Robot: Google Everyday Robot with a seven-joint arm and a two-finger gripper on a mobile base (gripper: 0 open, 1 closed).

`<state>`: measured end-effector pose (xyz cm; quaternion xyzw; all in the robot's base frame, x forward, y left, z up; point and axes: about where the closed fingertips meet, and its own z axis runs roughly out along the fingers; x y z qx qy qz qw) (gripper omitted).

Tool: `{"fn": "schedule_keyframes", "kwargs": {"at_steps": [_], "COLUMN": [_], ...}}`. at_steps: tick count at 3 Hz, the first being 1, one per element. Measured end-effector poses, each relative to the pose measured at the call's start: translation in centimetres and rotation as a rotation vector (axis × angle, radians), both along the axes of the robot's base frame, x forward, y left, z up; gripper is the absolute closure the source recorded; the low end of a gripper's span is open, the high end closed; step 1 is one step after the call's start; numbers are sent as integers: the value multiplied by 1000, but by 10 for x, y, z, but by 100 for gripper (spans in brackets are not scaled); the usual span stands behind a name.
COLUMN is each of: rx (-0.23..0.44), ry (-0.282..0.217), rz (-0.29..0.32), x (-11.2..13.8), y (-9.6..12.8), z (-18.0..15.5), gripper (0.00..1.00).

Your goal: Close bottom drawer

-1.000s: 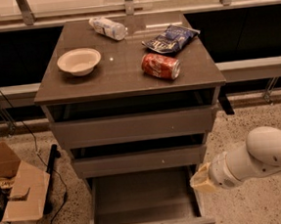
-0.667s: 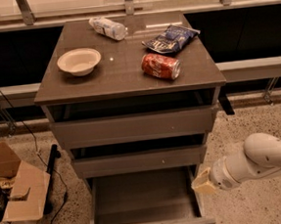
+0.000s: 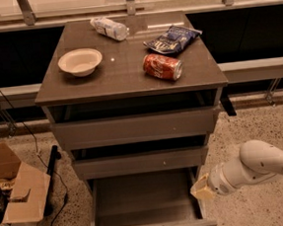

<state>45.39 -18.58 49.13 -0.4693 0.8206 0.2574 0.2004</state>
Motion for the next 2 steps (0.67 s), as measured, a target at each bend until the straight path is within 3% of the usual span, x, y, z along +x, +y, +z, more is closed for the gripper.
{"fn": "schedule_keyframes", "kwargs": {"at_steps": [1,2], "rx": [-41,-138], "ry": [31,102], "rz": [-22,-45], "x": [-9,-28], "y": [1,0], "z": [-47,-113], "gripper": [100,100]}}
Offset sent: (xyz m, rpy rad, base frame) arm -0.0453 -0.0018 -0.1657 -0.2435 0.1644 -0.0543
